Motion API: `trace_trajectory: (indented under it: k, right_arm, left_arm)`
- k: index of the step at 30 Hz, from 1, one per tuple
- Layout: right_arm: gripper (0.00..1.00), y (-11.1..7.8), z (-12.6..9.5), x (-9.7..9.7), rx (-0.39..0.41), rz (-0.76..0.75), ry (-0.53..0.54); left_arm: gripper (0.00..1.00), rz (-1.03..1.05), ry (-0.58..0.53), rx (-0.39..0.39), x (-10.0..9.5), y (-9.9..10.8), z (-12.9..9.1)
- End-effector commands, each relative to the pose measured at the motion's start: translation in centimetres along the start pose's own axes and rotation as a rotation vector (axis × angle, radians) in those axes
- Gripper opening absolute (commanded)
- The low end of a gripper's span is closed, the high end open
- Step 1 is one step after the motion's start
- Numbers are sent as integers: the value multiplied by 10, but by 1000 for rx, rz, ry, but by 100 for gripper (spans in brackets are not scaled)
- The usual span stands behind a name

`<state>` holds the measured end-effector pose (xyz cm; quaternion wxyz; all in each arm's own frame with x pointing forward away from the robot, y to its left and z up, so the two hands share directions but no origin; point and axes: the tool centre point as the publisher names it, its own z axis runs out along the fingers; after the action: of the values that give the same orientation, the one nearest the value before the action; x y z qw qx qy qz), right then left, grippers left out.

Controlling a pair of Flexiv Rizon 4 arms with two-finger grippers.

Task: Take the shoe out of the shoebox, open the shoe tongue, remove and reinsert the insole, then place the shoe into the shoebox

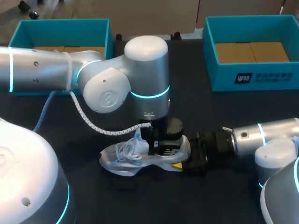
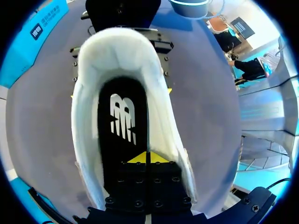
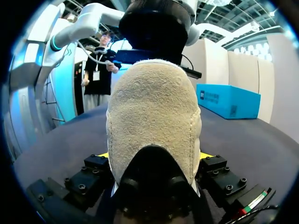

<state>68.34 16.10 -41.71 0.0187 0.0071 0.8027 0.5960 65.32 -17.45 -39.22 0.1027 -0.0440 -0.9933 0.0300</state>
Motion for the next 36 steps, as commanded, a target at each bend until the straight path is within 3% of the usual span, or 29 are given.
trace_trajectory:
  k: [1,7,12,14,25,33,36]
  right_arm:
    - [0,1,0,0,2,-1,-1]
    - [0,1,0,0,2,-1,-1]
    - [0,1,0,0,2,-1,-1]
    - [0,1,0,0,2,-1,-1]
    - [0,1,0,0,2,-1,-1]
    - [0,1,0,0,2,-1,-1]
    - [0,1,0,0,2,-1,-1]
  left_arm:
    - [0,-11,-32,-17,2,3,7]
    - [0,-6,-43,-2,2,3,10]
    - [35,-7,-57,9,-1,0,10]
    - [39,-11,-80,5,-4,-2,13]
    - [47,-6,-239,17,-19,-7,28]
    - [43,-54,-369,-6,-54,-11,26]
    - [36,-77,-383,-9,-67,-12,22]
